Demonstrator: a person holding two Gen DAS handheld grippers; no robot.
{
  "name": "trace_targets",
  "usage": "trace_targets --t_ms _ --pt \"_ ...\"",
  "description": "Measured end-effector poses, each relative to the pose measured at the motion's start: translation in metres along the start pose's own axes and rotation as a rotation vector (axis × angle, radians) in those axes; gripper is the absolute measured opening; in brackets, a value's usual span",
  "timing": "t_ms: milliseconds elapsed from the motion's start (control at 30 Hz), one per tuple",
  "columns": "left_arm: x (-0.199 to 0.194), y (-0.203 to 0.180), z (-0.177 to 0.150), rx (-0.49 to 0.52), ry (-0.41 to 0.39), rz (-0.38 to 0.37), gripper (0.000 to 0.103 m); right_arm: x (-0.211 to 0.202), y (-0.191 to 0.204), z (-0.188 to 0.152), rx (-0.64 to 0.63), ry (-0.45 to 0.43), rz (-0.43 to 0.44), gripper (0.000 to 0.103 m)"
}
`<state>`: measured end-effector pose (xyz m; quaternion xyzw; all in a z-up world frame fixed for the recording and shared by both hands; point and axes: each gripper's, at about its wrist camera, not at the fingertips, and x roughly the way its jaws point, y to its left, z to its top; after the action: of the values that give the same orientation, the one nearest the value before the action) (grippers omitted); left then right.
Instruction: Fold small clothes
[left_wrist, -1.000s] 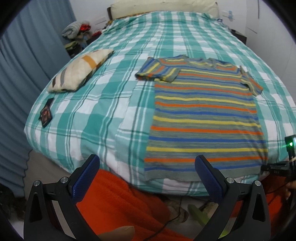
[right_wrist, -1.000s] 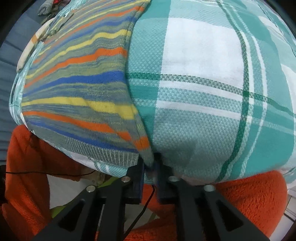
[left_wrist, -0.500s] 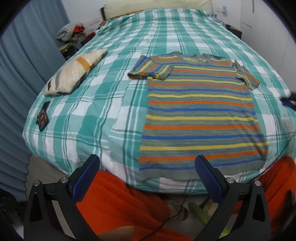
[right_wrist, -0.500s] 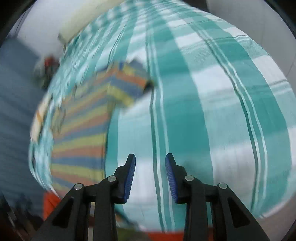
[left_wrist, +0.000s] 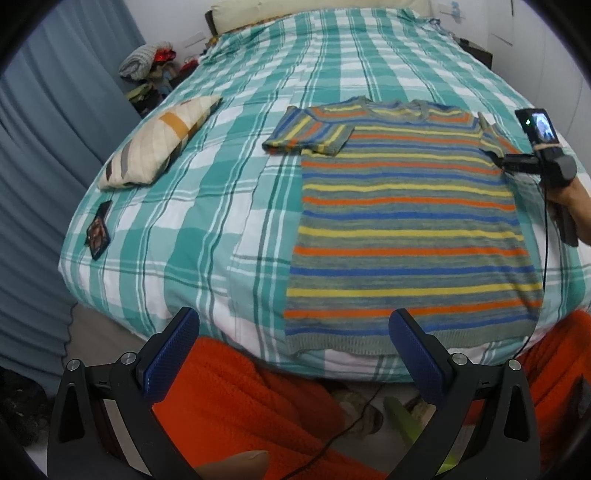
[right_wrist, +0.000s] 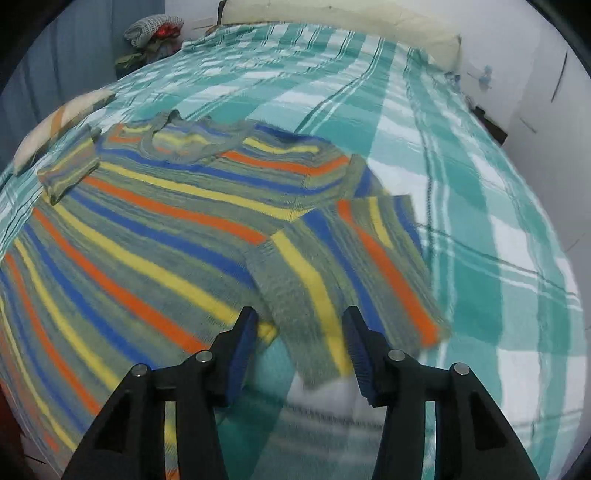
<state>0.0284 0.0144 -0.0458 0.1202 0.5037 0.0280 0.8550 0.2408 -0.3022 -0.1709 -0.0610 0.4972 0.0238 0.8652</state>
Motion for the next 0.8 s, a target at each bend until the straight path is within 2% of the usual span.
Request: trace_targets --t_ms 33,133,200,267,400,567,667,800 --pt "-0.002 0.0 -0.001 0.001 -0.007 0.007 0.103 -0.002 -0.013 -0.002 0.024 0.008 0.022 0.006" --pt "-0.004 0.002 -0.003 -0.001 -0.016 0.034 0.102 -0.025 -0.077 -0.006 0.22 -0.083 0.065 0.004" --pt "0.001 0.003 -0.004 -0.006 0.0 0.03 0.103 -0.046 -0.134 -0.022 0.426 -0.127 0.082 0.004" --pt "0.007 0.0 -0.003 -0.002 0.022 0.01 0.103 -0.056 -0.189 -0.042 0.615 -0.131 0.082 0.004" --pt "0.006 -0.018 0.001 0.048 0.013 -0.008 0.102 -0.056 -0.247 -0.075 0.808 -0.104 0.083 0.004" --pt "-0.004 -0.034 0.005 0.089 -0.013 -0.024 0.103 -0.043 -0.268 -0.099 1.003 -0.052 0.124 0.004" --pt "-0.005 -0.034 0.005 0.087 -0.015 -0.022 0.103 -0.033 -0.268 -0.118 1.095 0.039 0.116 0.003" --pt "-0.003 -0.031 0.004 0.077 -0.006 -0.017 0.103 -0.029 -0.266 -0.127 1.089 0.071 0.087 0.002"
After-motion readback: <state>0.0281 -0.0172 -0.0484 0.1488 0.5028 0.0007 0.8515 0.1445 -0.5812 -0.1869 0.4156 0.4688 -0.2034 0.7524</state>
